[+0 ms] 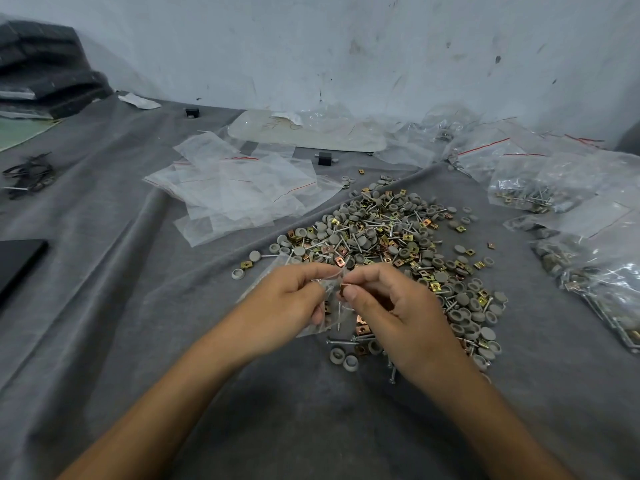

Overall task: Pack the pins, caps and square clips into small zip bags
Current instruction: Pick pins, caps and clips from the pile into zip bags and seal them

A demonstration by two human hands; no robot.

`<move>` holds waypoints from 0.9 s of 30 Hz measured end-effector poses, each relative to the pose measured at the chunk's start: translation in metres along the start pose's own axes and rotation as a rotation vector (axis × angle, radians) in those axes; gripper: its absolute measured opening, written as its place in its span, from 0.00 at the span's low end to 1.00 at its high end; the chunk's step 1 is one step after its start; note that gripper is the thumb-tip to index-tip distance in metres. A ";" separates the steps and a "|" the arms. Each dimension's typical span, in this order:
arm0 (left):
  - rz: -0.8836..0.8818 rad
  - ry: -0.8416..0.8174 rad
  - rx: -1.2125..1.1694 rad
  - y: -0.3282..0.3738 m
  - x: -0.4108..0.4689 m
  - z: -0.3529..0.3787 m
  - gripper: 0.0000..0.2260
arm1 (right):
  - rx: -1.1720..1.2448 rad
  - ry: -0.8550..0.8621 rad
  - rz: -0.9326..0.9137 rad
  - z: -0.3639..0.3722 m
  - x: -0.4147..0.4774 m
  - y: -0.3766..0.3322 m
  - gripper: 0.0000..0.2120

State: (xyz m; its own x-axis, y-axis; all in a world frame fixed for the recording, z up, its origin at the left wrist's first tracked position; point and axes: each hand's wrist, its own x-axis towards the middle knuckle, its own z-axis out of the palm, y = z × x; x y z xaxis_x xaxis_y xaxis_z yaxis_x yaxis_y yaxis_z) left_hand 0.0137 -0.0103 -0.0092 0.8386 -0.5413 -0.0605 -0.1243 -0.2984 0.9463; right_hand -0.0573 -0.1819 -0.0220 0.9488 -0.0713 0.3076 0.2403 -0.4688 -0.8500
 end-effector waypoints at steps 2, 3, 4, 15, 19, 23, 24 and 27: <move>-0.009 -0.003 -0.001 0.000 0.000 0.000 0.19 | -0.076 0.007 -0.037 0.000 -0.001 -0.001 0.03; -0.015 -0.004 -0.002 -0.001 0.000 0.000 0.19 | -0.114 0.011 -0.050 0.000 -0.001 -0.001 0.02; -0.020 -0.005 -0.002 -0.001 0.000 0.001 0.18 | -0.159 0.015 -0.063 0.000 -0.002 0.000 0.00; -0.022 -0.014 -0.010 -0.002 0.000 0.001 0.18 | -0.041 0.074 -0.053 0.000 0.000 0.001 0.03; -0.009 -0.003 -0.046 -0.001 -0.001 0.000 0.22 | 0.023 0.033 -0.074 -0.010 0.002 0.002 0.06; -0.030 0.013 -0.036 0.000 0.000 -0.003 0.19 | -0.012 0.077 -0.019 -0.028 0.007 0.007 0.08; -0.032 0.015 -0.034 0.000 0.000 -0.003 0.18 | -0.071 0.058 -0.001 -0.032 0.007 0.009 0.07; -0.031 0.023 -0.024 0.000 0.000 -0.003 0.18 | -0.363 -0.106 0.051 -0.038 0.005 0.013 0.03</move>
State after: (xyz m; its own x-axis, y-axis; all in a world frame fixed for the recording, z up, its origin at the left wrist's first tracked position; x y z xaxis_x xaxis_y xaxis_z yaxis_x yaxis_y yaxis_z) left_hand 0.0151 -0.0076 -0.0077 0.8538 -0.5140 -0.0825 -0.0857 -0.2952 0.9516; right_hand -0.0568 -0.2216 -0.0153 0.9782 -0.0194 0.2068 0.1227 -0.7495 -0.6505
